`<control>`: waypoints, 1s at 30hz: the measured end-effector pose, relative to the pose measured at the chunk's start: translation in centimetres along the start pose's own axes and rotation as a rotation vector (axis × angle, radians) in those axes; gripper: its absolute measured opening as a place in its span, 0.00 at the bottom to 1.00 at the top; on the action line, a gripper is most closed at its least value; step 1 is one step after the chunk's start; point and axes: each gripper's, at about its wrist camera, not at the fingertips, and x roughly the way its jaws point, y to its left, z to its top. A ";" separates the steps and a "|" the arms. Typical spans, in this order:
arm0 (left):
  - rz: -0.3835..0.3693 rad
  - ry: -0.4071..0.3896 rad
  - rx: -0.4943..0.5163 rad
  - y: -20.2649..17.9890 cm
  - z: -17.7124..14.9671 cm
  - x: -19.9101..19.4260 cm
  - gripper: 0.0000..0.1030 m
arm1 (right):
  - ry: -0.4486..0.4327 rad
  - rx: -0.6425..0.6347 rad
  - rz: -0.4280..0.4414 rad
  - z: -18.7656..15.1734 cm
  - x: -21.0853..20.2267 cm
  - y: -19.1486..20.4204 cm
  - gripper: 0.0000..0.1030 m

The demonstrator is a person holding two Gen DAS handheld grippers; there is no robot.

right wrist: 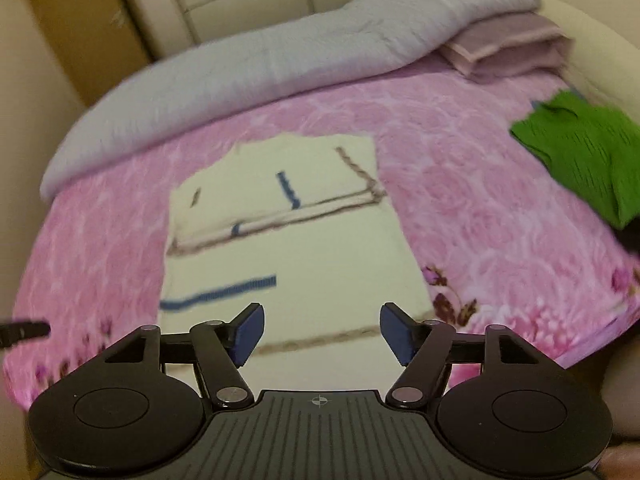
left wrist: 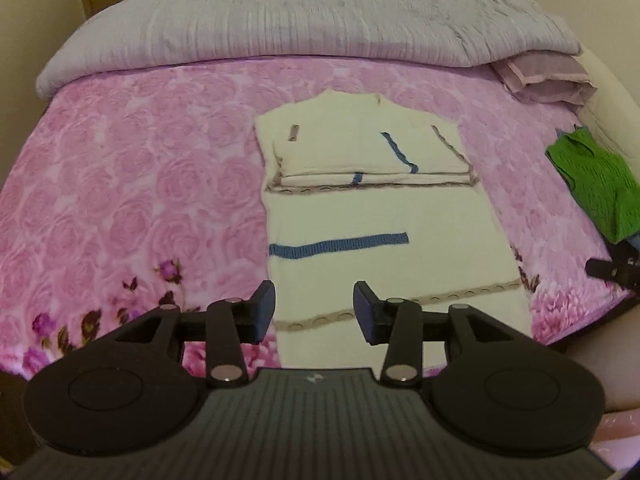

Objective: Fold clothes
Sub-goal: 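Release the sweater and pull both open grippers back above it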

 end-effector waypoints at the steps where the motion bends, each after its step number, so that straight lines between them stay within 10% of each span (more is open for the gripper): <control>1: 0.006 0.000 -0.015 -0.5 -0.5 -0.3 0.38 | 0.021 -0.026 -0.002 -0.1 0.2 0.3 0.66; 30: 0.095 0.006 -0.109 -16.9 -13.4 -5.3 0.43 | 0.142 -0.185 0.059 -9.0 -6.8 -11.6 0.69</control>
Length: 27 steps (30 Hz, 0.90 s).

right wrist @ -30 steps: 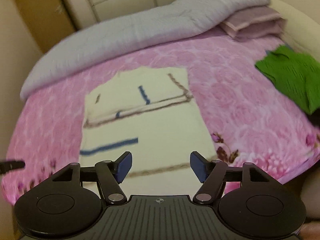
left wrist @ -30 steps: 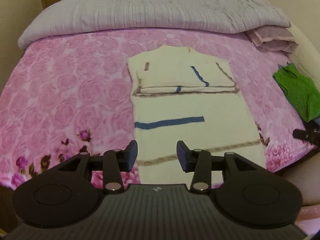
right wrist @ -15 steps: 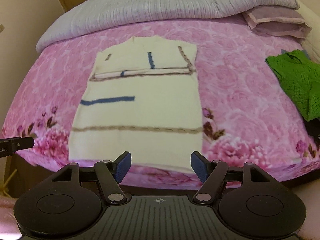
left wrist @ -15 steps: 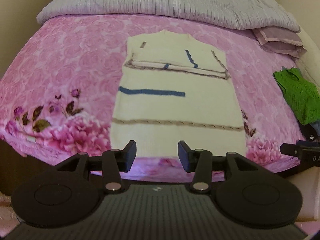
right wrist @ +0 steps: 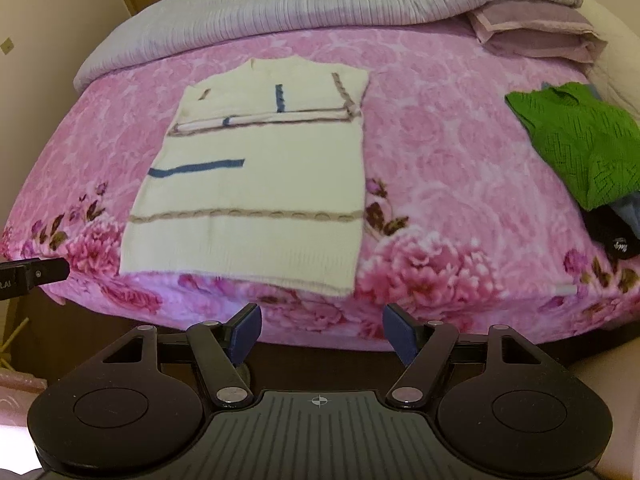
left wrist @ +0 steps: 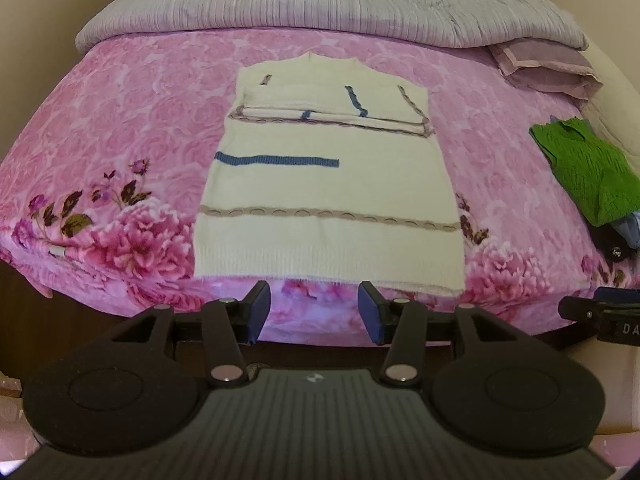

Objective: Fold clothes
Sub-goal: 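Release the sweater and pull both open grippers back above it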

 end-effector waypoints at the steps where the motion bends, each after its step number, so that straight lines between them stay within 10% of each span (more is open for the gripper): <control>1: 0.005 0.000 -0.001 0.1 -0.1 -0.1 0.43 | 0.003 -0.002 0.003 0.0 0.0 0.2 0.69; 14: 0.069 -0.016 -0.029 3.2 -0.8 1.6 0.46 | -0.003 -0.035 0.062 -0.1 3.4 2.9 0.69; 27: 0.007 -0.115 -0.068 8.7 -3.8 15.1 0.48 | -0.195 -0.013 0.057 -3.8 17.0 0.3 0.69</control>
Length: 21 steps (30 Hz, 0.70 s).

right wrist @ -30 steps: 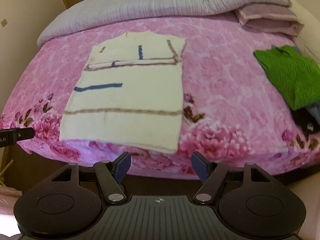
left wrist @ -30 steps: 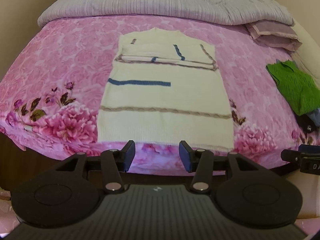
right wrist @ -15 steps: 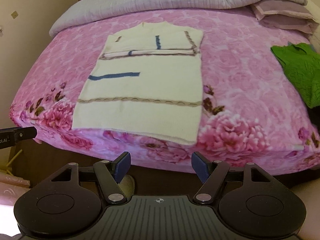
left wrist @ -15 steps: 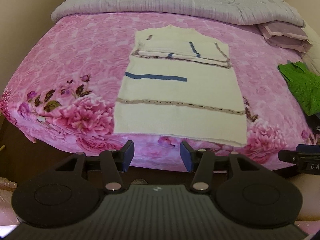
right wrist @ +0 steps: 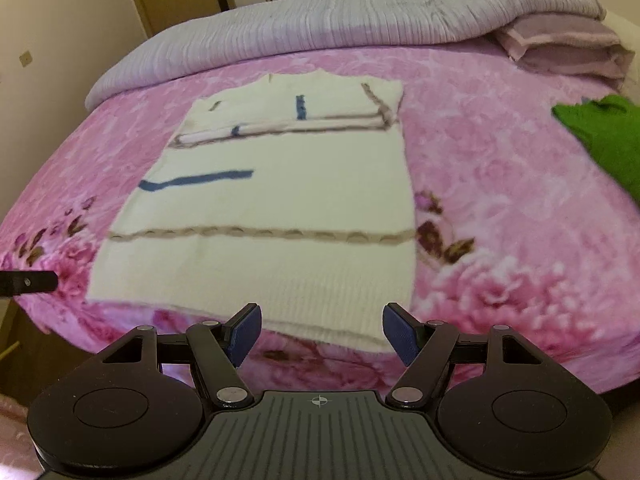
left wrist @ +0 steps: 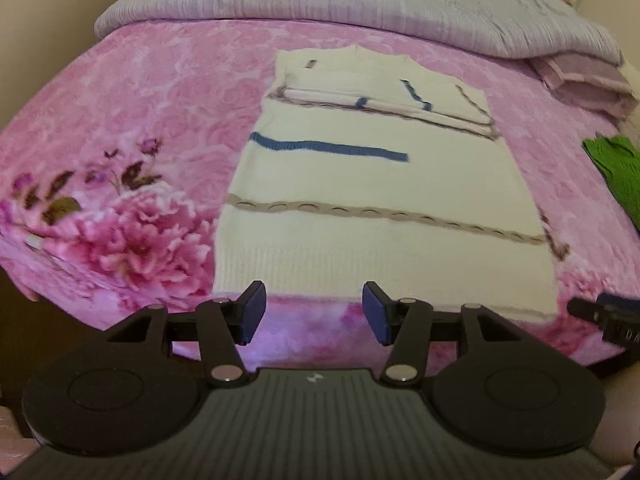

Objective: Fold clothes

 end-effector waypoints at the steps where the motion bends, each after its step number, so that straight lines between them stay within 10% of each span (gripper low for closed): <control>1: -0.010 -0.017 -0.008 0.9 -0.5 0.7 0.48 | -0.004 0.001 -0.005 -0.8 1.2 -0.4 0.69; 7: -0.084 -0.128 -0.026 5.8 -3.6 2.8 0.48 | -0.131 -0.014 -0.037 -4.7 3.1 -2.3 0.69; 15: -0.243 -0.229 -0.019 9.6 -3.6 -0.6 0.48 | -0.334 0.121 0.050 -5.4 -5.7 -6.1 0.69; 21: -0.335 -0.190 -0.108 13.0 -1.7 2.5 0.48 | -0.247 0.290 0.137 -3.8 -4.3 -9.7 0.69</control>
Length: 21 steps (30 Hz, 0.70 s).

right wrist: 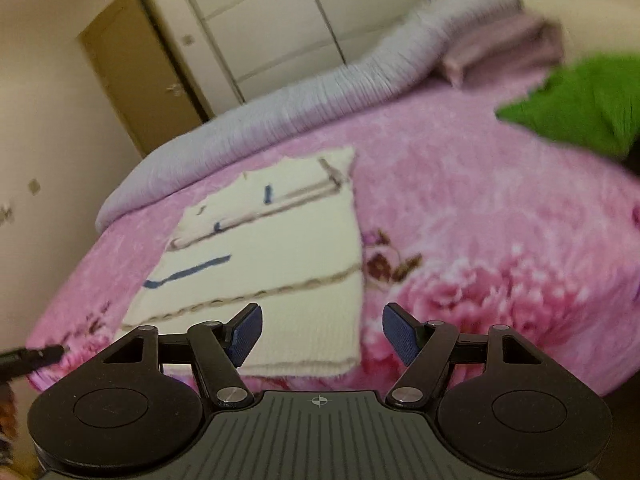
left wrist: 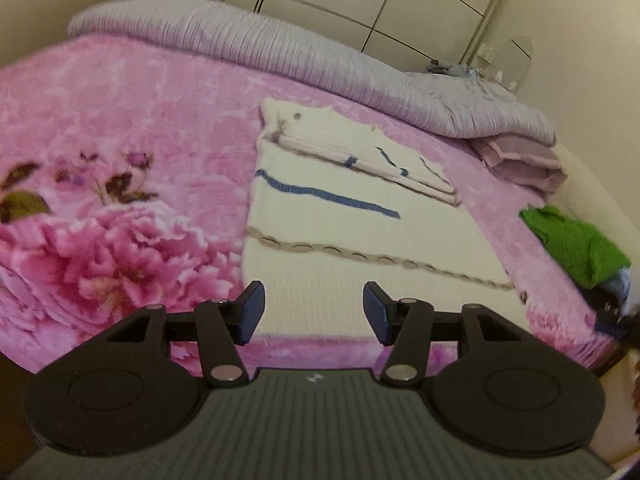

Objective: Fold clothes

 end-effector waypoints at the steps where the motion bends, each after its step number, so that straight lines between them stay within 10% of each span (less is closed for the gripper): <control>1: -0.012 0.012 -0.033 1.0 0.3 0.9 0.48 | 0.024 0.039 0.006 0.3 0.7 -0.6 0.69; 11: -0.082 0.148 -0.232 7.5 2.5 10.6 0.47 | 0.151 0.335 0.007 1.0 9.9 -5.6 0.68; 21: -0.209 0.154 -0.329 9.7 1.6 11.7 0.47 | 0.137 0.509 0.154 0.5 10.9 -10.4 0.49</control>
